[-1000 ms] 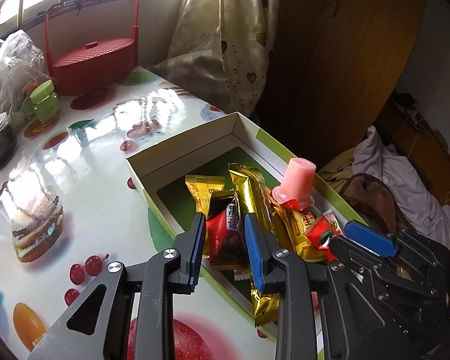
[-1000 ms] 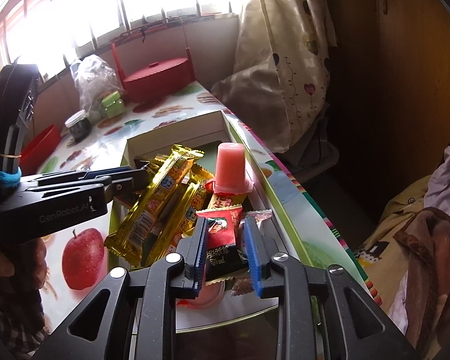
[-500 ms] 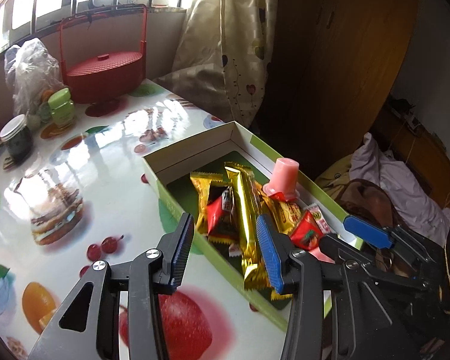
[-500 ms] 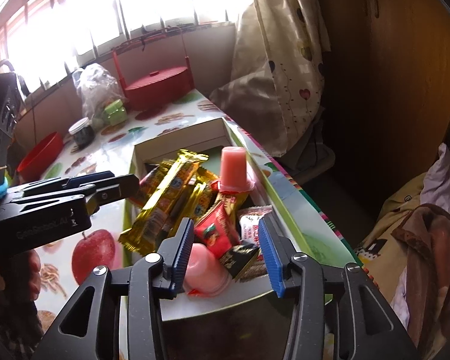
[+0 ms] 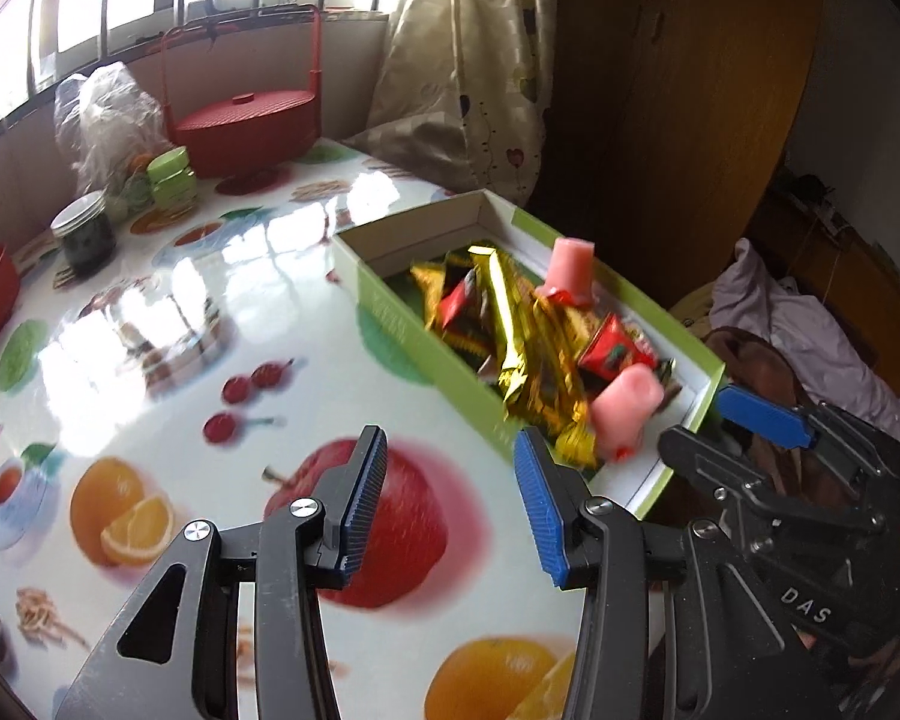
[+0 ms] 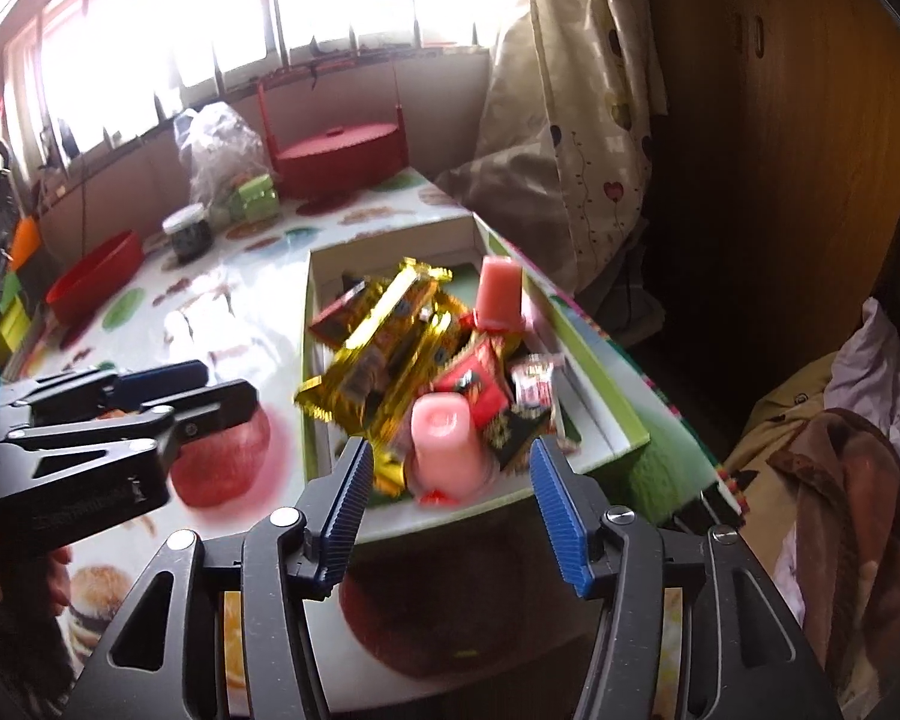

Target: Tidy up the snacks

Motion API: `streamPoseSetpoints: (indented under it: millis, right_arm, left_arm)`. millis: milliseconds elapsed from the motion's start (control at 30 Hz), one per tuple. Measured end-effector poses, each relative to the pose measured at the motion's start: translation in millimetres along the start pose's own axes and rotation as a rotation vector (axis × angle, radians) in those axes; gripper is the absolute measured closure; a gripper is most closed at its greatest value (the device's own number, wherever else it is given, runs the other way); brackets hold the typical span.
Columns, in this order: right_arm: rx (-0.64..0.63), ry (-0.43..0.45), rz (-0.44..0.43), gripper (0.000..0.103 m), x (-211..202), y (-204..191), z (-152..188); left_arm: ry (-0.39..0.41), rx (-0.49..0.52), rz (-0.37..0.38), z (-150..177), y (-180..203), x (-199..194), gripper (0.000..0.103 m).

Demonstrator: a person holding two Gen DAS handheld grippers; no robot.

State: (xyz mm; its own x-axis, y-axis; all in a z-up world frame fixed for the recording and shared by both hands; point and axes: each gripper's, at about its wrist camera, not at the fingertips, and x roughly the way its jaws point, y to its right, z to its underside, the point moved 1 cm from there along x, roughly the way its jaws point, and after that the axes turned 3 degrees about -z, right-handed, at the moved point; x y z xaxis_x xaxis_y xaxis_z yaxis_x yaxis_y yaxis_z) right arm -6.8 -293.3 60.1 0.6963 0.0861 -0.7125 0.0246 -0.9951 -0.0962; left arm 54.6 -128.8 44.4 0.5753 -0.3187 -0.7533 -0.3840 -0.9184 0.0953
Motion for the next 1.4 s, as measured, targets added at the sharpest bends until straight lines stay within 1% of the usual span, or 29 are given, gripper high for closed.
streamPoseSetpoints:
  millis: [67,133,333,400,467,500,633,700,767,1000,1400]
  right_arm:
    - [0.0,-0.007,0.008,0.047,-1.6,-2.1,5.9]
    - [0.0,-0.016,0.01,0.047,-2.4,-3.2,11.2]
    - [0.003,-0.056,0.02,0.045,-6.1,-6.0,30.8]
    - [0.013,-0.075,0.024,0.045,-4.4,-5.4,36.6]
    - [0.025,-0.095,0.035,0.045,-1.1,-4.3,40.8]
    - [0.037,-0.108,0.044,0.045,1.3,-3.1,42.9]
    - [0.059,-0.129,0.036,0.045,8.7,-2.7,48.0]
    - [0.055,-0.142,0.032,0.044,12.9,-5.0,50.5]
    - [0.045,-0.139,0.034,0.04,13.5,-7.2,51.0]
    - [0.02,-0.134,0.056,0.036,16.0,-12.8,53.3]
    - [0.02,-0.13,0.057,0.035,16.1,-11.9,53.4]
  left_arm:
    - [-0.004,-0.007,-0.004,7.0,-2.5,-1.9,0.057]
    - [-0.015,0.007,-0.011,13.7,-2.5,-1.4,0.057]
    - [-0.089,-0.003,-0.001,38.7,-5.2,9.5,0.057]
    - [-0.103,-0.005,0.012,43.0,-3.1,12.2,0.057]
    - [-0.113,0.002,0.009,46.2,0.8,14.4,0.057]
    - [-0.11,0.004,0.007,47.4,2.3,14.1,0.057]
    - [-0.11,0.011,-0.003,48.2,4.8,13.8,0.057]
    - [-0.111,0.017,-0.009,48.2,7.9,14.7,0.052]
    - [-0.11,0.026,-0.012,48.5,10.3,15.5,0.05]
    - [-0.105,0.026,-0.019,49.4,10.7,15.6,0.049]
    - [-0.088,0.022,-0.024,50.3,9.9,15.2,0.049]
